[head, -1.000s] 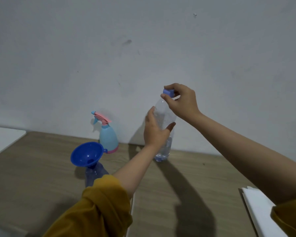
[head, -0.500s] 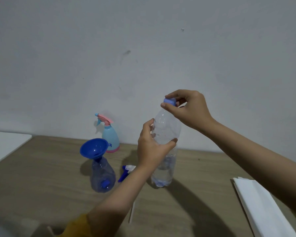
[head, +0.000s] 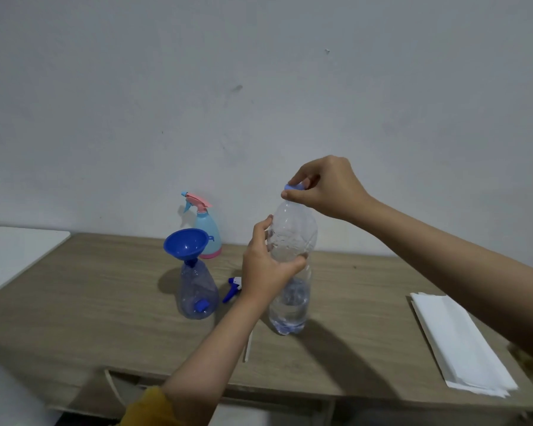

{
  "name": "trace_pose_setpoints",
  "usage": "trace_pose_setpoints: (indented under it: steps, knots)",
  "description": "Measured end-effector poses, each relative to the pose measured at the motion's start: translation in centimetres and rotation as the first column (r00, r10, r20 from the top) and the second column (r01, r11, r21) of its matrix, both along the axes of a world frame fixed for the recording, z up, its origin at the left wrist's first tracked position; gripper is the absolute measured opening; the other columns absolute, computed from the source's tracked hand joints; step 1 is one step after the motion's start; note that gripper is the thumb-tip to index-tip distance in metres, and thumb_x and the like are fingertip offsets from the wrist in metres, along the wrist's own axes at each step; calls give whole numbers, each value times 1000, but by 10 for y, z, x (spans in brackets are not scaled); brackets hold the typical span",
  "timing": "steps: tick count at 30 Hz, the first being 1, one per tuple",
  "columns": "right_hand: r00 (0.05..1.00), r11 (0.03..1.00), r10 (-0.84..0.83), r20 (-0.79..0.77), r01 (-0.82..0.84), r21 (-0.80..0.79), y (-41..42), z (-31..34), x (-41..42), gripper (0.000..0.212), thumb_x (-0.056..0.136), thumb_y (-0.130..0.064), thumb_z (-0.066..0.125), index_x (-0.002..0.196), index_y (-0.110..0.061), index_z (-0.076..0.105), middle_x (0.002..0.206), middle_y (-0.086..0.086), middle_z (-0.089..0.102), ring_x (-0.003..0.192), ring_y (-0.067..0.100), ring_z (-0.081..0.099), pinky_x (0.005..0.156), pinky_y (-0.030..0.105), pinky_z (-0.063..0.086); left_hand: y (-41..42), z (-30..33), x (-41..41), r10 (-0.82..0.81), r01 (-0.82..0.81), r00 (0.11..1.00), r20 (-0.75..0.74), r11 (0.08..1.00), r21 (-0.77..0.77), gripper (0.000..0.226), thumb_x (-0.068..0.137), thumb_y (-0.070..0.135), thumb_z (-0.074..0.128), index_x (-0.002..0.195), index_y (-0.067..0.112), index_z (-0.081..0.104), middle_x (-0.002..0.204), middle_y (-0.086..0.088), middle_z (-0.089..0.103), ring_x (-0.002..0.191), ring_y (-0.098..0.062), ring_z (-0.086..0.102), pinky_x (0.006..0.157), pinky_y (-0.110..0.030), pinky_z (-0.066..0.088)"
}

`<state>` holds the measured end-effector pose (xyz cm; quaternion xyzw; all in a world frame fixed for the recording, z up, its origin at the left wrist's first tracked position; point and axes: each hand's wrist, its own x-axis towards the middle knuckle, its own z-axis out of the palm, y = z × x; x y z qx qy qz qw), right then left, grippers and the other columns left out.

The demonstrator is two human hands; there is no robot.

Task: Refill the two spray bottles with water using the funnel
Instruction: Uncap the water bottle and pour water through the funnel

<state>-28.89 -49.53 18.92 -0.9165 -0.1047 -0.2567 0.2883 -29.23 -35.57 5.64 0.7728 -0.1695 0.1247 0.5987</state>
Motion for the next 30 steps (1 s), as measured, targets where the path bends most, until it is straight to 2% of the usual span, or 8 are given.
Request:
trace_pose_setpoints:
  steps: [5, 9, 13, 16, 19, 24, 28, 30]
  knots:
    - [998, 997, 60, -19, -59, 55, -4, -2, 4, 14, 73, -22, 80, 81, -11, 76, 70, 13, 71, 54, 11, 54, 53, 16, 43, -3, 0, 0, 5, -5, 1000, -19, 1000, -2, 83, 60, 33, 82, 128, 41, 34, 126, 6, 53, 113, -12, 55, 87, -29, 55]
    - [978, 979, 181, -107, -168, 118, -12, 3, 5, 11, 75, -15, 79, 85, -12, 77, 80, 9, 73, 72, 13, 62, 72, 31, 54, -2, 0, 1, 2, -2, 999, -37, 1000, 1, 86, 59, 33, 83, 128, 42, 33, 127, 4, 52, 113, -14, 55, 89, -32, 55]
    - [934, 960, 277, -226, -260, 101, -20, 16, 4, 16, 79, -3, 74, 91, -13, 74, 90, 4, 73, 83, 11, 65, 83, 26, 55, -3, -1, 0, 7, -6, 999, -41, 1000, 13, 87, 60, 32, 83, 130, 40, 32, 131, 1, 52, 115, -16, 54, 91, -36, 54]
    - [930, 968, 235, -284, -250, -18, -17, 28, 4, 14, 75, -17, 81, 87, -18, 74, 90, 3, 75, 82, 10, 68, 73, 19, 52, -3, -2, 0, 5, -5, 999, -33, 1000, 21, 86, 61, 33, 82, 131, 40, 32, 131, 2, 51, 115, -16, 54, 91, -34, 53]
    - [965, 980, 86, -248, -127, -151, -9, 33, 5, 28, 66, -41, 85, 81, -20, 74, 77, 1, 74, 71, 10, 66, 66, 25, 51, -3, -1, 1, 0, 1, 999, -33, 999, 36, 86, 62, 36, 81, 131, 40, 30, 134, 4, 49, 116, -16, 54, 91, -35, 54]
    - [978, 968, 61, -199, -107, -226, 1, 33, 8, 17, 71, -26, 81, 80, -14, 75, 73, 5, 72, 63, 16, 63, 55, 25, 48, -3, -1, 1, -4, 5, 999, -38, 1000, 28, 86, 63, 36, 82, 132, 40, 31, 135, 2, 48, 117, -17, 53, 92, -34, 53]
    - [950, 965, 158, -269, -207, -163, -10, 34, 11, 9, 74, -17, 79, 80, -19, 72, 83, 6, 74, 78, 19, 70, 74, 34, 57, -3, -1, 1, 4, -3, 999, -43, 1000, 16, 86, 61, 35, 81, 131, 41, 31, 132, 2, 50, 115, -17, 54, 90, -35, 54]
    - [930, 957, 219, -295, -263, -122, -16, 34, 13, 10, 77, -11, 77, 85, -15, 73, 90, 7, 74, 86, 21, 70, 83, 35, 57, -4, -1, 0, 8, -7, 999, -41, 1000, 19, 86, 62, 34, 81, 132, 39, 31, 132, 1, 50, 116, -16, 54, 91, -34, 53]
